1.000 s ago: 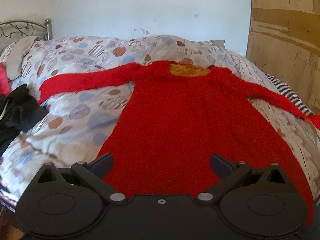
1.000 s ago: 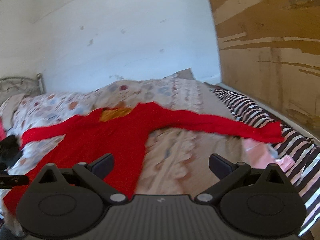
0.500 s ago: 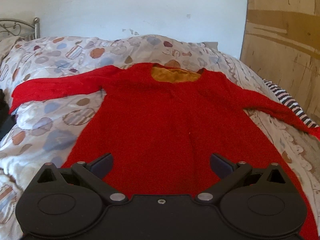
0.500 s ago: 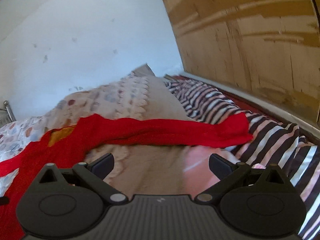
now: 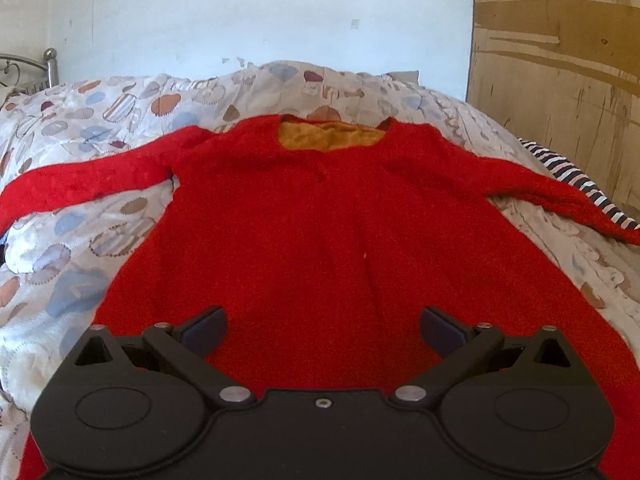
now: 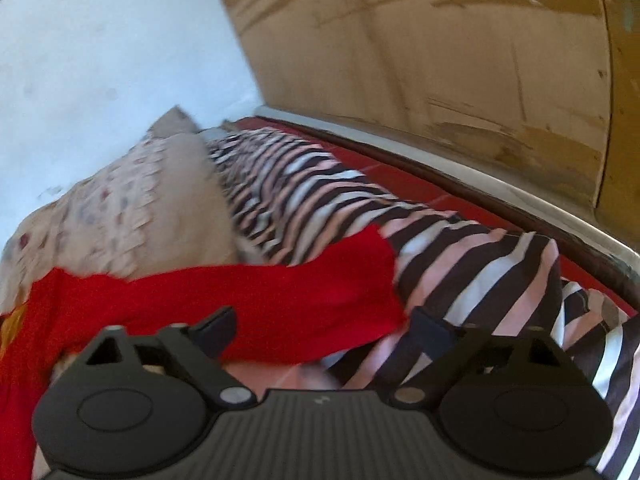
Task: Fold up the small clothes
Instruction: 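Reach the right tool to the sweater's sleeve cuff and close on it, then lift the sleeve with the right tool and lay it across the sweater body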
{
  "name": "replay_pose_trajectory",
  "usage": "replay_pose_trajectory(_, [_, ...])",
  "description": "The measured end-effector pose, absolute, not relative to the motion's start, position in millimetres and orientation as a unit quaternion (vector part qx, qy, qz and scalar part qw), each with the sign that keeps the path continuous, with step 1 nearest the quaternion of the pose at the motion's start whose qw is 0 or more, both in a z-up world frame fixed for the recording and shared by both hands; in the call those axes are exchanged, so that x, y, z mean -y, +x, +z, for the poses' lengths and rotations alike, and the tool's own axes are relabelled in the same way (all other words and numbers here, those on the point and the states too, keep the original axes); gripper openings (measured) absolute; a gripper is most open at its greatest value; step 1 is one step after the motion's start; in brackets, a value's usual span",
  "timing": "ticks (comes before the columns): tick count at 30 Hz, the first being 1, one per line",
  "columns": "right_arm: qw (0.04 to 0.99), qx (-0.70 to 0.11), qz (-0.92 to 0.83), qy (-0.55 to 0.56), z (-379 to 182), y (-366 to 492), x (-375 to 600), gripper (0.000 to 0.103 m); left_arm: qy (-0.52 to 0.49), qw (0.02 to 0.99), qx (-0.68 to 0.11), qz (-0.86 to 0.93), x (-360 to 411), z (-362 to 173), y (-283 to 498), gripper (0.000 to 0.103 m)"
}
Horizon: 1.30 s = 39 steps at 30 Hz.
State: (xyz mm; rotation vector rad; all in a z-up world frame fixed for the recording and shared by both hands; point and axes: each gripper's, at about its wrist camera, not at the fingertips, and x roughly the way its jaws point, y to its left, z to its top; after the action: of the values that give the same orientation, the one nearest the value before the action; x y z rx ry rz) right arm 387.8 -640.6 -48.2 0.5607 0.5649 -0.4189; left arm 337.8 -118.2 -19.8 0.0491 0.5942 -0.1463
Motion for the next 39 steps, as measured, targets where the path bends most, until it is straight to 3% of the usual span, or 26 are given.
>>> replay_pose_trajectory(2, [0.893, -0.276, -0.211, 0.284, -56.6, 390.9, 645.9, 0.073, 0.022, 0.952, -0.297, -0.070, 117.1, -23.0, 339.3, 0.102])
replay_pose_trajectory(4, [0.891, -0.273, -0.214, 0.294, -62.8, 391.5, 646.1, 0.049, 0.021, 0.951, -0.300, -0.070, 116.2, -25.0, 340.6, 0.102])
replay_pose_trajectory(6, [0.889, -0.269, -0.218, 0.299, -66.7, 391.6, 645.3, 0.042, 0.022, 0.951, -0.301, -0.070, 116.1, -25.9, 340.8, 0.102])
replay_pose_trajectory(9, [0.887, -0.253, -0.225, 0.313, -67.6, 391.4, 648.9, 0.011, 0.025, 0.950, -0.303, -0.070, 115.8, -25.4, 340.8, 0.102])
replay_pose_trajectory(23, [0.967, -0.055, -0.159, 0.190, 70.4, 353.9, 639.3, 0.009, 0.020, 0.949, -0.309, -0.056, 105.4, -24.5, 336.9, 0.102])
replay_pose_trajectory(33, [0.953, -0.118, -0.162, 0.229, 57.6, 359.0, 635.2, 0.009, 0.007, 0.949, -0.310, -0.058, 96.7, -18.9, 336.1, 0.102])
replay_pose_trajectory(39, [0.971, -0.085, -0.120, 0.191, 96.8, 375.2, 588.4, 0.009, -0.003, 0.952, -0.303, -0.042, 77.6, -6.1, 331.1, 0.102])
